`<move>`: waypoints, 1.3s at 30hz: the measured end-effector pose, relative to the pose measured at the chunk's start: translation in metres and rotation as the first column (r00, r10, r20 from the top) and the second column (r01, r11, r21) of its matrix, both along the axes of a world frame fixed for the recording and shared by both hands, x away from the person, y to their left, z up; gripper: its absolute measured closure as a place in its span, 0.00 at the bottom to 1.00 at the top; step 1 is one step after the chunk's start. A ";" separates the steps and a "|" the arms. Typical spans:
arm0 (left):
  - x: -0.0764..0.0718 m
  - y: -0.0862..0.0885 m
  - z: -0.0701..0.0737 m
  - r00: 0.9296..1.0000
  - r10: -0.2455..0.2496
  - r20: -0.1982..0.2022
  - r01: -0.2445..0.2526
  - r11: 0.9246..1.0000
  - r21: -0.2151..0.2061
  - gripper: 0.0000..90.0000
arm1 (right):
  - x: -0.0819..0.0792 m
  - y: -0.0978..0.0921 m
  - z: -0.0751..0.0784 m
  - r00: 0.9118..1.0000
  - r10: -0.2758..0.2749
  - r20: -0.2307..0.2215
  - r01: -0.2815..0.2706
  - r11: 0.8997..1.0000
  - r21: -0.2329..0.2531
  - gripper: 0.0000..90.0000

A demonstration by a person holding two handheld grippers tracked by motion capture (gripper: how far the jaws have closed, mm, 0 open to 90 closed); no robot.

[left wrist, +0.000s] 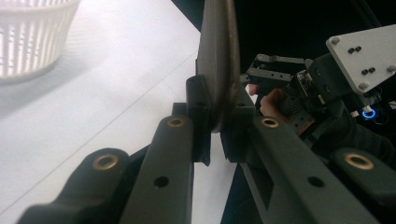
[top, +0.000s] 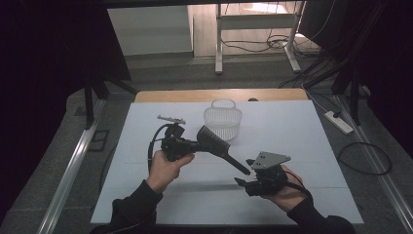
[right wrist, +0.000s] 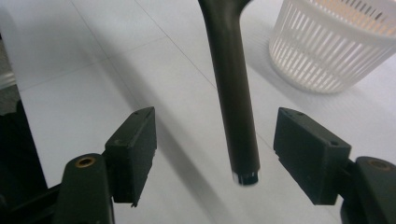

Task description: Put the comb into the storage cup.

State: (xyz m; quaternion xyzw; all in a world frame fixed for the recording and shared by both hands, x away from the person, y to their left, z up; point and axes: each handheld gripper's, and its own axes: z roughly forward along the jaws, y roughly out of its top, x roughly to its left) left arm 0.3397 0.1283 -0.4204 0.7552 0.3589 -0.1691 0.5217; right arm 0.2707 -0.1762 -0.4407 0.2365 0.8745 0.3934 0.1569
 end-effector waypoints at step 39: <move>0.015 0.021 0.011 0.997 0.062 0.043 -0.064 0.997 0.052 0.92 | 0.002 -0.036 -0.008 0.989 -0.070 -0.128 0.069 0.998 -0.013 0.06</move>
